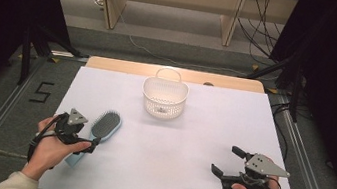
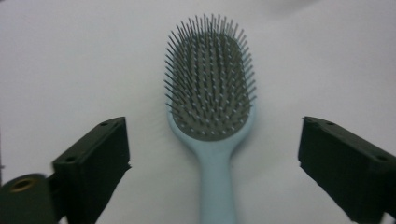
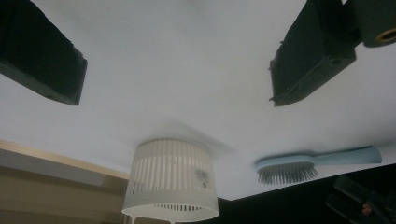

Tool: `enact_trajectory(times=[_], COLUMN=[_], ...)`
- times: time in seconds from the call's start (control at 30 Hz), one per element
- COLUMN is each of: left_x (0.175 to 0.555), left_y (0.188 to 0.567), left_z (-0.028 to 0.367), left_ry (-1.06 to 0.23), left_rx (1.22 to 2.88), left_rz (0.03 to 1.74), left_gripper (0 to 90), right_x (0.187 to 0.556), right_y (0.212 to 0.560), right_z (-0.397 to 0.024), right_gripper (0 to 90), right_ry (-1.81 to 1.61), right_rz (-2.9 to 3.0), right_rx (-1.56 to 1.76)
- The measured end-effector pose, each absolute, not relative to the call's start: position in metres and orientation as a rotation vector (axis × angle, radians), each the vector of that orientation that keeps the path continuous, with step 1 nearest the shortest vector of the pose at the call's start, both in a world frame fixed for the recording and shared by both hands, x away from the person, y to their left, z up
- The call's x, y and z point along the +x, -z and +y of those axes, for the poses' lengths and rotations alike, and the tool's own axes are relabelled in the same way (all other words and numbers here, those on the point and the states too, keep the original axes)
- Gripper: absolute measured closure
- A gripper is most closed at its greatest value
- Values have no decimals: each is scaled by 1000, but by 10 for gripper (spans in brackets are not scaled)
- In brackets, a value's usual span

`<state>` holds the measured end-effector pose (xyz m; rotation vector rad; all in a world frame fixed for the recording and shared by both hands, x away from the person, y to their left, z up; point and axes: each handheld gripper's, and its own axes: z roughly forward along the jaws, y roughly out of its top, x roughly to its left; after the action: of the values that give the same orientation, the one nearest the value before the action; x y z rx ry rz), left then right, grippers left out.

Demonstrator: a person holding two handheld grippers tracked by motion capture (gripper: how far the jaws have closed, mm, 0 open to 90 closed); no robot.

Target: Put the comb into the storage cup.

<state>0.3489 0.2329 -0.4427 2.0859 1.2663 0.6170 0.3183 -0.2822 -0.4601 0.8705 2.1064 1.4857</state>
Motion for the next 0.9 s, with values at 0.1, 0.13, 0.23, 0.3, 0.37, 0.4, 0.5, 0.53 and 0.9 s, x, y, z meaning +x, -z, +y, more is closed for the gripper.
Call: enact_trajectory(times=[0.1, 0.13, 0.23, 0.3, 0.37, 0.4, 0.5, 0.53, 0.9], left_x=[350, 350, 350, 351, 351, 352, 353, 354, 361], left_y=[441, 441, 441, 442, 443, 444, 445, 445, 446], left_z=[236, 236, 236, 236, 235, 235, 235, 234, 228], left_ry=[-616, -619, -624, -617, -607, -605, -593, -588, -546], left_rx=[2016, 2005, 1986, 1999, 2013, 2016, 2031, 2033, 2084], left_rz=[1262, 1258, 1238, 1219, 1213, 1214, 1230, 1241, 1251], left_gripper=[3, 2, 0, 0, 0, 0, 0, 0, 26], right_x=[318, 318, 318, 318, 318, 318, 319, 318, 318], right_y=[460, 460, 460, 460, 460, 460, 460, 460, 460], right_z=[-282, -282, -282, -282, -282, -282, -282, -282, -282], right_gripper=[46, 46, 47, 47, 47, 48, 48, 48, 49], right_ry=[-1486, -1485, -1487, -1487, -1485, -1486, -1486, -1486, -1489], right_rz=[2106, 2107, 2107, 2108, 2108, 2108, 2107, 2108, 2107], right_rx=[870, 870, 871, 870, 874, 874, 872, 874, 883])
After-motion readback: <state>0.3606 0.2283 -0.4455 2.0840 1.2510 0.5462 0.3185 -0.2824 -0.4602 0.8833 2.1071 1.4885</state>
